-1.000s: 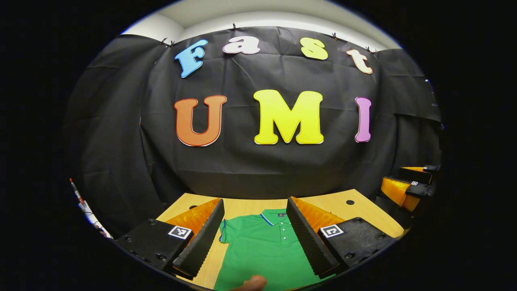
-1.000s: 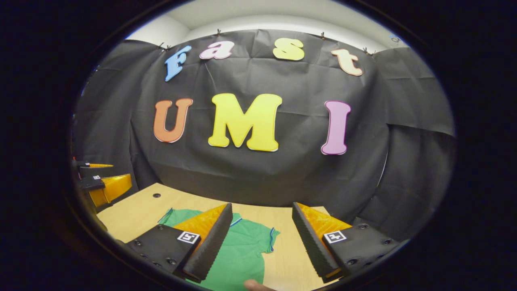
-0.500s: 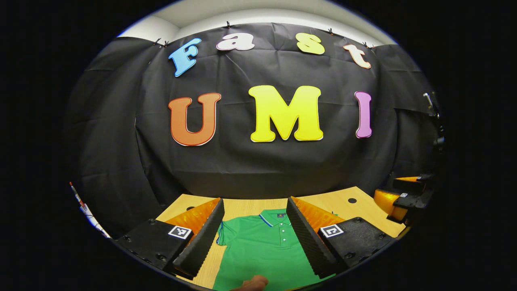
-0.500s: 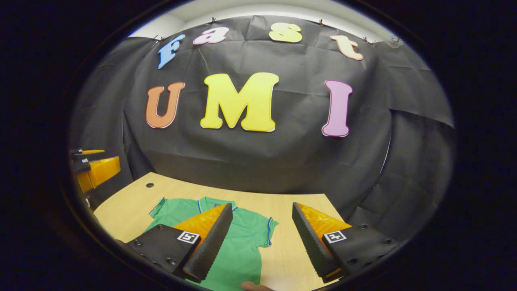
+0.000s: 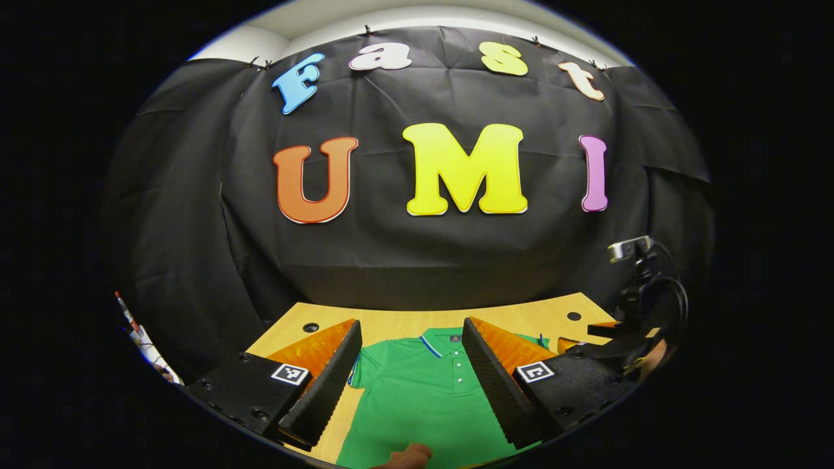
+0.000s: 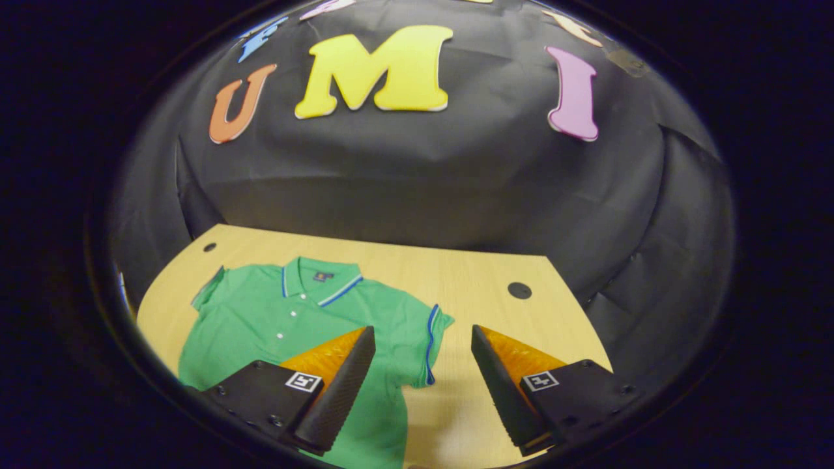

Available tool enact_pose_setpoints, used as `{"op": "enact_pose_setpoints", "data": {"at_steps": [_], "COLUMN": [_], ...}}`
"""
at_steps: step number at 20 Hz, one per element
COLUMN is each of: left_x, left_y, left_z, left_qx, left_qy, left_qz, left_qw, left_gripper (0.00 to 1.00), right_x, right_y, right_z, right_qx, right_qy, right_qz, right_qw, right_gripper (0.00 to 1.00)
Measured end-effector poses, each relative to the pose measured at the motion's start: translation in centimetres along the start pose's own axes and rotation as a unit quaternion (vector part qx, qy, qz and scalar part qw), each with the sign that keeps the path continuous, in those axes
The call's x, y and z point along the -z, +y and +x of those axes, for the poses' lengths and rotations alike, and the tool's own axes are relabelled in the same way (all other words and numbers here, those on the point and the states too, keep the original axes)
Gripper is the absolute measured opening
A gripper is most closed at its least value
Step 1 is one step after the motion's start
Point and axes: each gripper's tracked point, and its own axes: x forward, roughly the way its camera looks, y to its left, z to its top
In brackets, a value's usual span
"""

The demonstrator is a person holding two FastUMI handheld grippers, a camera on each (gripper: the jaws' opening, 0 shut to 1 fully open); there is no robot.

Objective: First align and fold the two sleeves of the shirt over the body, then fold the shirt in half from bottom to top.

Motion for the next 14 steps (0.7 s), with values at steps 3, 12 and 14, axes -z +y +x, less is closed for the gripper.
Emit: {"op": "enact_pose_setpoints", "data": {"at_steps": [3,12,14], "left_x": [1.2,3.6,3.9], "left_y": [0.1,0.5,0.8], "left_z": [-0.5,-1.9,-2.1], "left_qx": [-0.012,-0.033,-0.037], "left_qy": [0.013,0.045,0.048], "left_qz": [0.01,0.009,0.008], "left_qw": [1.0,0.998,0.998], "left_gripper": [1.0,1.0,1.0], "right_x": [2.6,6.7,6.6], "right_y": [-1.3,-2.2,-2.0], "right_z": [4.4,9.3,9.4], "right_qx": [0.017,0.027,0.025], "right_qy": [0.042,0.11,0.114], "right_qz": [0.009,0.006,0.002], "right_qw": [0.999,0.994,0.993], "right_gripper": [0.95,0.78,0.63]}}
